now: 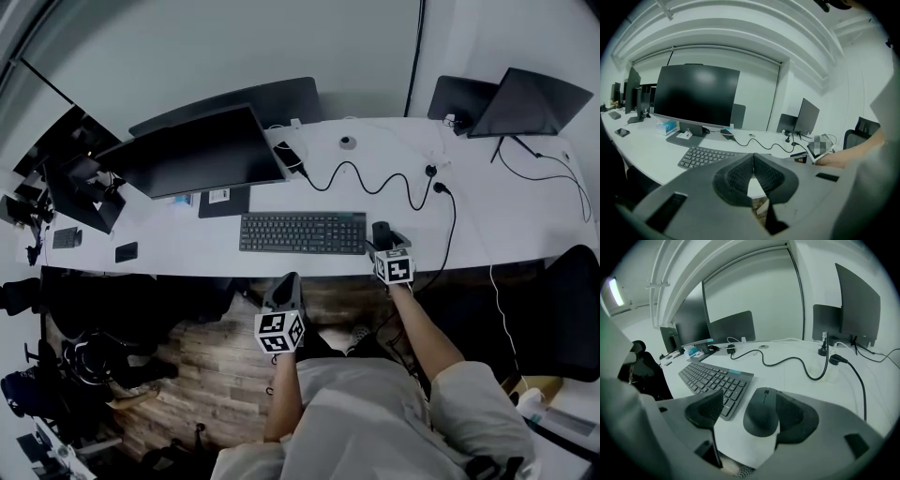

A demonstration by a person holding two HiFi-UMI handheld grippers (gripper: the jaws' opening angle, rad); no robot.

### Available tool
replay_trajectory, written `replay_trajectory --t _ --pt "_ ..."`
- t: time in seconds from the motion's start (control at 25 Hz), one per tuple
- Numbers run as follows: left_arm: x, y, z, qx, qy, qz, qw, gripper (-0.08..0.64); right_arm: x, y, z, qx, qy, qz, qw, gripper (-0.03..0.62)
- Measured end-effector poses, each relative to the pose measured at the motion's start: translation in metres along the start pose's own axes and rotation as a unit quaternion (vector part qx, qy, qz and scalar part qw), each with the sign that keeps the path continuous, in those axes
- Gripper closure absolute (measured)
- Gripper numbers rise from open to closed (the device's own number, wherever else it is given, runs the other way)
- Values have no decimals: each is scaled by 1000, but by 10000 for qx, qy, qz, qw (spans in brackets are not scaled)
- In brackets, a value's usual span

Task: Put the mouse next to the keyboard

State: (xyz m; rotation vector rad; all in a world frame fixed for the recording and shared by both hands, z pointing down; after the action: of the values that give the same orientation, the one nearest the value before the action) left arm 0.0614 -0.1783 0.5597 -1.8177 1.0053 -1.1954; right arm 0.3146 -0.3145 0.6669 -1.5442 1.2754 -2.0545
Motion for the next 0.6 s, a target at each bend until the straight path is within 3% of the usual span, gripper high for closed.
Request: replay_trajectory --t 0.6 --pt "-1 -2 6 95 -194 3 9998 537 -62 23 -80 -298 929 621 9933 235"
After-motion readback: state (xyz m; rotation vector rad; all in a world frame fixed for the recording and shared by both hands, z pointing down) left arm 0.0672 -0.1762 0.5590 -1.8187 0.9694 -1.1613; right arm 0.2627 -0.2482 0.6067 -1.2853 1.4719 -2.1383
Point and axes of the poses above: the fingertips, and each gripper's own axes: x forward along the fingers, z to its right, y out of its top, the point moved 5 cm from there along -x, backward along the fingers, and after that the axes turned 8 degrees about -x, right-handed, at the moved point
